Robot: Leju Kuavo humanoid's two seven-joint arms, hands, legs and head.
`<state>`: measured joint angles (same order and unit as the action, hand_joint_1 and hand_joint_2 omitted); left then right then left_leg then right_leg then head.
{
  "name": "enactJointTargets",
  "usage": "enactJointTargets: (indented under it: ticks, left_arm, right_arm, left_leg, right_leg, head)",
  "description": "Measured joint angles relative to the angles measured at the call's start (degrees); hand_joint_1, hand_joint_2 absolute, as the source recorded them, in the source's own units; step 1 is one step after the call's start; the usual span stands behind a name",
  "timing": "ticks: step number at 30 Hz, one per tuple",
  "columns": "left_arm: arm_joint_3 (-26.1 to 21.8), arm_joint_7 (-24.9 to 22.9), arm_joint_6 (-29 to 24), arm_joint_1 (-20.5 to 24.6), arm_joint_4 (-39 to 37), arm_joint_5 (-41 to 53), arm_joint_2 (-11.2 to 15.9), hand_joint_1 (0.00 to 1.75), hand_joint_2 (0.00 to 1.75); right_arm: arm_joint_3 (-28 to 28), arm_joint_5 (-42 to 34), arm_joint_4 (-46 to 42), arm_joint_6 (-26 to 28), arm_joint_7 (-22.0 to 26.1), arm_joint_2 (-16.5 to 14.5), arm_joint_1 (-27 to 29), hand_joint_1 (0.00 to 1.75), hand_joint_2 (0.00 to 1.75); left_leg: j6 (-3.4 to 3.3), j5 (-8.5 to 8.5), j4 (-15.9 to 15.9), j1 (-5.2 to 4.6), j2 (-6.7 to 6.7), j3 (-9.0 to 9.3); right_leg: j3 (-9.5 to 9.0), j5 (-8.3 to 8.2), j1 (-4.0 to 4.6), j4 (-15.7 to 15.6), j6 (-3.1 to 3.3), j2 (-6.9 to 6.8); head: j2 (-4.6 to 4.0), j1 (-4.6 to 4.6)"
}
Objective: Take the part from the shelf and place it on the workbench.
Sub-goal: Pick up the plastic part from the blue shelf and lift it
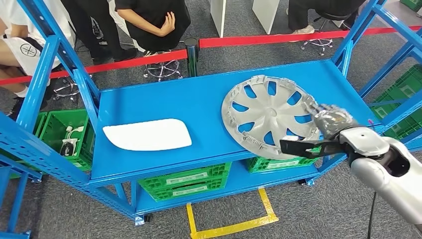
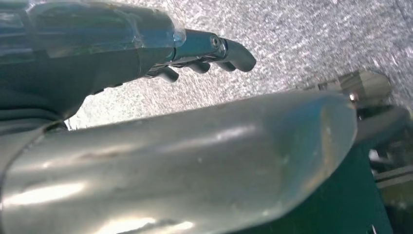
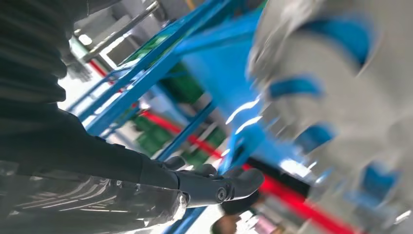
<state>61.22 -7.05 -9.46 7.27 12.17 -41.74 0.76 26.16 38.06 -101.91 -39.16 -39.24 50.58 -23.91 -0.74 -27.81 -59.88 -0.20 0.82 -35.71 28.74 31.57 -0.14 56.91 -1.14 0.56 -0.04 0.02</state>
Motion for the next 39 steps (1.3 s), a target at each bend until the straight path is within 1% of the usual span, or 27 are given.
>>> enactJointTargets:
  ticks: [5,9,14,17,20,23,28,31,34,37,39]
  left_arm:
    - [0.3,-0.4,-0.2,0.0,0.0,0.1,-0.1,0.00,0.00]
    - [0.5,-1.9,0.0,0.0,0.0,0.6,0.0,0.00,0.00]
    - [0.7,-3.4,-0.2,0.0,-0.1,0.1,0.7,0.00,0.00]
    - [0.7,-2.4,-0.8,0.0,-0.1,-1.6,1.2,0.00,0.00]
    - [0.7,0.4,-2.2,0.0,-0.1,-4.4,1.6,0.00,0.00]
    - [0.6,1.2,-2.5,0.0,-0.1,-5.1,1.9,0.00,0.00]
    - [0.6,1.4,-2.6,0.0,-0.1,-5.1,2.2,0.00,0.00]
    - [0.6,1.4,-3.1,0.0,-0.1,-5.1,2.3,0.00,0.00]
    - [0.6,1.5,-3.3,0.0,-0.1,-4.8,2.3,0.00,0.00]
    - [0.6,2.3,-3.3,0.0,-0.1,-4.2,2.3,0.00,0.00]
    - [0.6,2.9,-3.4,0.0,-0.1,-4.2,2.3,0.00,0.00]
  right_arm:
    - [5.3,-2.9,0.6,1.5,-0.2,0.3,-0.1,0.00,1.75]
    - [9.5,-4.4,0.8,4.6,0.2,0.1,-0.3,0.00,1.75]
    - [14.6,-3.9,1.0,7.8,1.2,-1.1,-2.1,0.00,1.75]
    - [17.1,-3.6,1.5,9.2,1.4,-2.0,-2.9,0.00,1.75]
    - [18.4,-3.5,1.9,12.1,1.4,-2.6,-3.0,0.00,1.75]
    - [19.4,-3.4,2.3,13.6,1.4,-3.1,-3.0,0.00,1.75]
    - [21.0,-3.6,3.0,13.7,1.5,-3.5,-3.2,0.00,1.75]
    - [21.8,-4.0,3.4,12.8,2.4,-3.8,-3.5,0.00,1.75]
    - [22.5,-4.5,3.7,12.0,1.9,-4.0,-4.2,0.00,1.75]
    - [22.6,-5.1,3.8,12.0,1.0,-3.6,-4.3,0.00,1.75]
    - [22.6,-4.0,3.8,12.8,1.1,-3.2,-4.2,0.00,1.75]
  left_leg:
    - [-0.02,-0.02,0.0,-0.01,-0.04,-0.01]
    - [-0.02,-0.02,0.0,0.00,-0.09,-0.01]
    - [-0.02,-0.02,0.0,0.02,-0.06,0.02]
    - [-0.02,-0.01,0.0,0.02,-0.13,0.02]
    - [-0.02,-0.01,0.0,0.01,-0.18,0.02]
    - [-0.02,-0.02,0.0,0.01,-0.23,0.01]
    - [-0.02,-0.02,0.0,0.00,-0.41,0.00]
    - [-0.02,-0.01,0.0,0.00,-0.43,0.01]
    - [-0.02,-0.01,0.0,0.01,-0.45,0.02]
    - [-0.03,0.00,0.0,0.01,-0.62,0.03]
    - [-0.03,0.00,0.0,0.01,-0.71,0.02]
  right_leg:
    - [0.00,0.01,0.00,0.0,-0.01,0.01]
    - [-0.01,0.02,0.01,0.0,-0.01,-0.01]
    - [-0.02,0.02,0.01,0.0,-0.01,0.00]
    - [-0.02,0.02,0.01,0.0,-0.01,-0.02]
    - [-0.03,0.02,0.00,0.0,-0.01,-0.03]
    - [-0.03,0.02,0.00,0.0,-0.01,-0.04]
    - [-0.04,0.02,-0.01,0.0,-0.02,-0.13]
    - [-0.06,0.02,-0.01,0.0,-0.02,-0.15]
    - [-0.06,0.02,-0.01,0.0,-0.02,-0.15]
    - [-0.07,0.02,-0.02,0.0,-0.02,-0.22]
    - [-0.09,0.02,-0.02,0.0,-0.02,-0.26]
  head:
    - [0.00,0.02]
    - [0.00,0.02]
    - [0.00,0.03]
    - [0.00,0.02]
    - [0.00,0.03]
    - [0.00,0.02]
    - [0.00,0.04]
    - [0.00,0.04]
    - [0.00,0.04]
    - [0.00,0.04]
    - [0.00,0.05]
